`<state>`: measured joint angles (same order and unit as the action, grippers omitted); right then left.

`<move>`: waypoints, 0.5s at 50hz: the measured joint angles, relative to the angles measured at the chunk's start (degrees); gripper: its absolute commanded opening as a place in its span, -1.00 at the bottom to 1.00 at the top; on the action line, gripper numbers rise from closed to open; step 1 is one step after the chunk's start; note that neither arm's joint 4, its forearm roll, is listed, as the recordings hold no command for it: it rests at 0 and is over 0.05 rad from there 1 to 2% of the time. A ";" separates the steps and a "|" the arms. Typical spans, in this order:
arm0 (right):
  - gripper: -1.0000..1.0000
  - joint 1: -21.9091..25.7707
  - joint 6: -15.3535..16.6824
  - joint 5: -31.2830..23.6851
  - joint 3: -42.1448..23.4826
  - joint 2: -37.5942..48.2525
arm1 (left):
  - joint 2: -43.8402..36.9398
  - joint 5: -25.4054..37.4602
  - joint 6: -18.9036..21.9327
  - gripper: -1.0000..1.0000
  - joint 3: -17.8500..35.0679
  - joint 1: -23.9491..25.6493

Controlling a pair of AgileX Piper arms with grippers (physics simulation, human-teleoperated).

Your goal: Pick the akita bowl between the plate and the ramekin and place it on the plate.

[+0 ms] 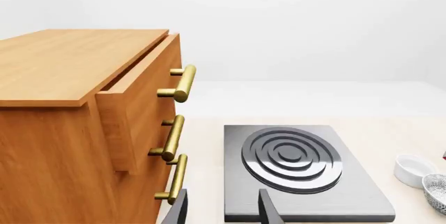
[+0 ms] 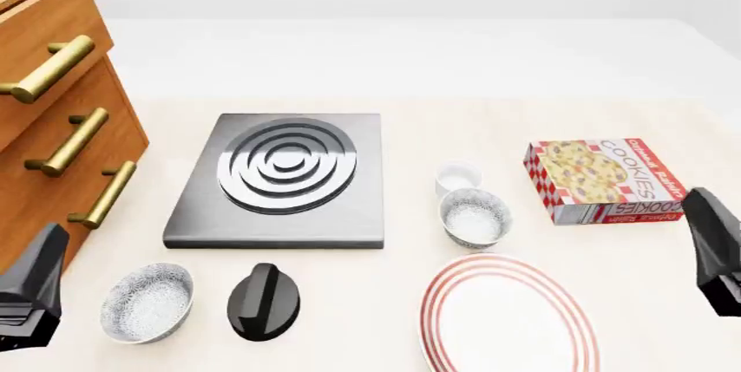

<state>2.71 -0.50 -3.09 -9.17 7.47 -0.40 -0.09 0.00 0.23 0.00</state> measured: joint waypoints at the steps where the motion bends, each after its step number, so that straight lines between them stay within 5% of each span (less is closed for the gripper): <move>1: 1.00 0.31 0.05 -0.85 -1.36 0.39 | 0.00 0.00 0.00 1.00 0.00 0.00; 25: 1.00 4.86 1.36 -22.76 -39.98 21.55 | -0.02 0.00 0.00 1.00 0.01 0.00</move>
<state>7.58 0.86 -25.85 -49.15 29.02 -0.42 -0.10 0.00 0.24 0.00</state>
